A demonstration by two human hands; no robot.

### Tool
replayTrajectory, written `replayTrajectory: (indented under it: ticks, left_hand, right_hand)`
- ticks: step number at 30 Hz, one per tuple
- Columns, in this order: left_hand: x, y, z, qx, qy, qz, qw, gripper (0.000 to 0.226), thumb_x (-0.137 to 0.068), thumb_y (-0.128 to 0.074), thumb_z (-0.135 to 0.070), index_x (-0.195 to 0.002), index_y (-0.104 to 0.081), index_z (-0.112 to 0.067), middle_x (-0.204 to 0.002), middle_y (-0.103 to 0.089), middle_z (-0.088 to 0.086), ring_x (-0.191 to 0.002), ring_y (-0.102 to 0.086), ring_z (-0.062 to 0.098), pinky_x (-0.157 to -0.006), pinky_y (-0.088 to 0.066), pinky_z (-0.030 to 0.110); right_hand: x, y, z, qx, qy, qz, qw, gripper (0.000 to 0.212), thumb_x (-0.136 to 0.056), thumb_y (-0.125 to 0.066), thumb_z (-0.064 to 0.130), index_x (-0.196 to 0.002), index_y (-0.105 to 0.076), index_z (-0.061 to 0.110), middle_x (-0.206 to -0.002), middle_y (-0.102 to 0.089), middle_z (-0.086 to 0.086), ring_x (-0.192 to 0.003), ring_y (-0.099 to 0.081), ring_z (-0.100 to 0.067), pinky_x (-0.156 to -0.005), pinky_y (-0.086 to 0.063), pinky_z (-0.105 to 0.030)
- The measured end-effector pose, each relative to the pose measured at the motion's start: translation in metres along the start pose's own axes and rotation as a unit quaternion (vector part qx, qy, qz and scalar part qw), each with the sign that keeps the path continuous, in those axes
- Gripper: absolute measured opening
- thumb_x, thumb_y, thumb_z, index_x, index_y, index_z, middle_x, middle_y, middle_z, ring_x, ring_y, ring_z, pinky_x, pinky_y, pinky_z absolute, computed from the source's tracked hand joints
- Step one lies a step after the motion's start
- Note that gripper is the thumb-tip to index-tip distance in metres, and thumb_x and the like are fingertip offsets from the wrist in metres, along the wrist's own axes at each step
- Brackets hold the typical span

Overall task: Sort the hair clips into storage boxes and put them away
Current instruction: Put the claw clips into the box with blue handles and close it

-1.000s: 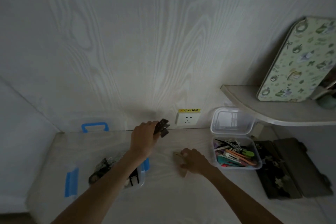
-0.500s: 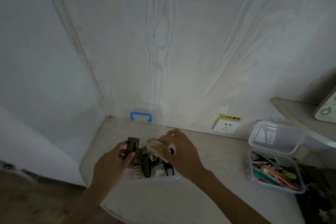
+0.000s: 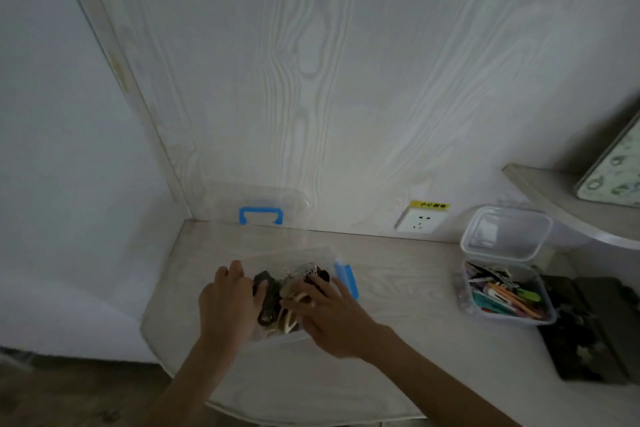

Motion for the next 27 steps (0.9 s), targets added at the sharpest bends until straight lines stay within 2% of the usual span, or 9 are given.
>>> replayTrajectory:
  ticks: [3,5,7,13,16,19,22,25,27]
  left_hand:
    - [-0.004,0.000,-0.003,0.003,-0.002,0.008,1.000,0.040,-0.084,-0.061,-0.043,-0.059,-0.068,-0.013,-0.062,-0.058,0.005,-0.058,-0.058,0.022,-0.046,-0.038,0.025]
    - [-0.003,0.003,-0.003,0.008,-0.003,0.015,1.000,0.045,-0.093,-0.046,-0.045,-0.072,-0.071,-0.014,-0.073,-0.062,0.004,-0.068,-0.061,0.022,-0.054,-0.042,0.028]
    - [-0.004,0.011,0.000,0.014,0.008,0.013,1.000,0.048,-0.096,-0.033,-0.047,-0.088,-0.070,-0.018,-0.084,-0.063,0.001,-0.078,-0.063,0.019,-0.062,-0.046,0.028]
    - [-0.009,0.055,-0.033,0.066,-0.013,-0.020,0.998,0.033,-0.094,-0.044,-0.040,-0.118,-0.059,-0.024,-0.103,-0.061,-0.006,-0.086,-0.062,0.012,-0.068,-0.049,0.027]
    - [-0.014,0.071,-0.105,0.125,-0.070,-0.012,0.990,0.029,-0.094,-0.043,-0.040,-0.116,-0.059,-0.028,-0.105,-0.060,-0.009,-0.088,-0.061,0.012,-0.071,-0.044,0.026]
    - [-0.014,0.069,-0.195,0.171,-0.136,0.023,0.976,0.025,-0.092,-0.045,-0.042,-0.110,-0.061,-0.034,-0.098,-0.059,-0.015,-0.086,-0.060,0.008,-0.075,-0.045,0.026]
    - [-0.005,0.063,-0.298,0.179,-0.213,0.035,0.960,0.023,-0.091,-0.047,-0.040,-0.108,-0.061,-0.036,-0.101,-0.060,-0.017,-0.092,-0.060,0.006,-0.078,-0.048,0.027]
    - [0.007,0.051,-0.389,0.179,-0.317,0.044,0.931,0.027,-0.093,-0.046,-0.038,-0.116,-0.057,-0.035,-0.117,-0.057,-0.015,-0.107,-0.055,0.008,-0.082,-0.047,0.029]
    - [0.015,0.029,-0.443,0.163,-0.388,0.073,0.904,0.043,-0.091,-0.050,-0.042,-0.131,-0.047,-0.030,-0.134,-0.050,-0.010,-0.122,-0.047,0.013,-0.093,-0.042,0.030]
  right_hand:
    - [-0.007,-0.004,-0.001,-0.043,-0.024,0.034,0.998,0.044,-0.098,-0.033,0.032,-0.141,-0.033,0.036,-0.159,-0.006,0.001,-0.145,-0.006,-0.024,-0.117,-0.008,-0.050]
    - [-0.009,0.001,0.000,-0.102,-0.016,0.017,0.995,0.045,-0.094,-0.046,0.024,-0.138,-0.040,0.032,-0.157,-0.014,-0.003,-0.145,-0.012,-0.024,-0.117,-0.015,-0.048]
    - [-0.004,0.016,-0.004,-0.162,0.001,-0.049,0.986,0.045,-0.088,-0.055,0.015,-0.131,-0.051,0.025,-0.150,-0.030,-0.008,-0.140,-0.027,-0.025,-0.114,-0.027,-0.044]
    - [0.051,0.062,-0.070,-0.219,-0.069,-0.189,0.955,0.027,-0.092,-0.051,0.019,-0.114,-0.063,0.029,-0.134,-0.048,0.013,-0.122,-0.041,0.001,-0.099,-0.036,-0.016]
    - [0.101,0.061,-0.136,-0.231,-0.126,-0.210,0.942,0.022,-0.092,-0.052,0.020,-0.106,-0.064,0.031,-0.121,-0.055,0.012,-0.111,-0.048,0.005,-0.093,-0.036,-0.010]
    - [0.161,0.053,-0.206,-0.274,-0.203,-0.238,0.909,0.021,-0.089,-0.050,0.019,-0.101,-0.068,0.022,-0.110,-0.062,0.002,-0.105,-0.051,0.004,-0.094,-0.033,-0.003]
    - [0.235,0.037,-0.283,-0.279,-0.311,-0.268,0.868,0.025,-0.089,-0.052,0.022,-0.105,-0.069,0.012,-0.112,-0.066,-0.009,-0.107,-0.059,-0.018,-0.098,-0.039,-0.021]
    - [0.286,0.019,-0.335,-0.276,-0.361,-0.194,0.869,0.021,-0.092,-0.052,0.012,-0.109,-0.065,0.012,-0.115,-0.060,-0.009,-0.107,-0.057,-0.024,-0.090,-0.039,-0.020]
    - [0.310,0.013,-0.363,-0.261,-0.369,-0.178,0.874,0.022,-0.092,-0.051,0.010,-0.111,-0.062,0.013,-0.116,-0.058,-0.009,-0.110,-0.055,-0.023,-0.096,-0.042,-0.027]
Point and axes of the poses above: each hand's wrist, its own x-axis away from the middle knuckle, its own y-axis out of the back of the hand, z = x × y, the point moved 7 cm from there along -x, towards the middle knuckle
